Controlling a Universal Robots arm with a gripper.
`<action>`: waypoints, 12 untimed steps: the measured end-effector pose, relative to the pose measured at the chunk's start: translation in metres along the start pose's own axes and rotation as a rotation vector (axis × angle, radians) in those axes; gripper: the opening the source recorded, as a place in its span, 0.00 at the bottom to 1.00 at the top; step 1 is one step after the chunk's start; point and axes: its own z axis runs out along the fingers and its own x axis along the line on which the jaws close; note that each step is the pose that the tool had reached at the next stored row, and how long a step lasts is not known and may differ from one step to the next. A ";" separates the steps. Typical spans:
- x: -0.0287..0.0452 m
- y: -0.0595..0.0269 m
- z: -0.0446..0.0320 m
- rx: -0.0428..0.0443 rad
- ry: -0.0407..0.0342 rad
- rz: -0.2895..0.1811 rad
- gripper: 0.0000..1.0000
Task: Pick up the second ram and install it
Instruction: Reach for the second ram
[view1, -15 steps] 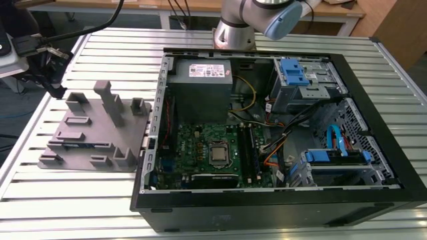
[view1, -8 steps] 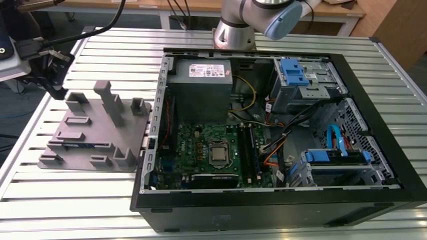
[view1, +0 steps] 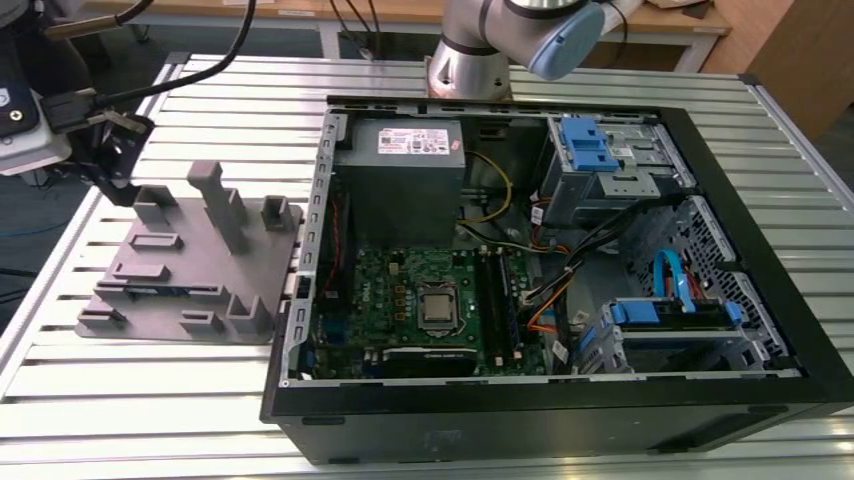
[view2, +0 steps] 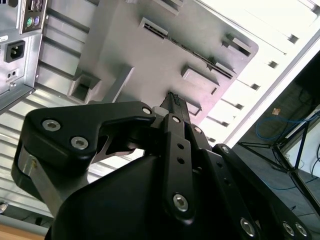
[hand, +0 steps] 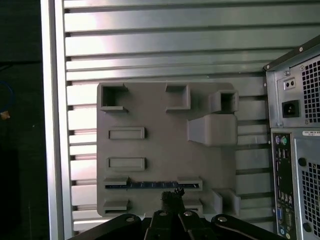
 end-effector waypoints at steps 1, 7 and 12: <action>0.0001 -0.0001 0.0019 -0.0001 -0.0001 0.000 0.11; 0.0002 -0.0016 0.0128 0.0002 -0.0001 0.000 0.11; 0.0004 -0.0038 0.0189 0.0027 0.0032 -0.022 0.11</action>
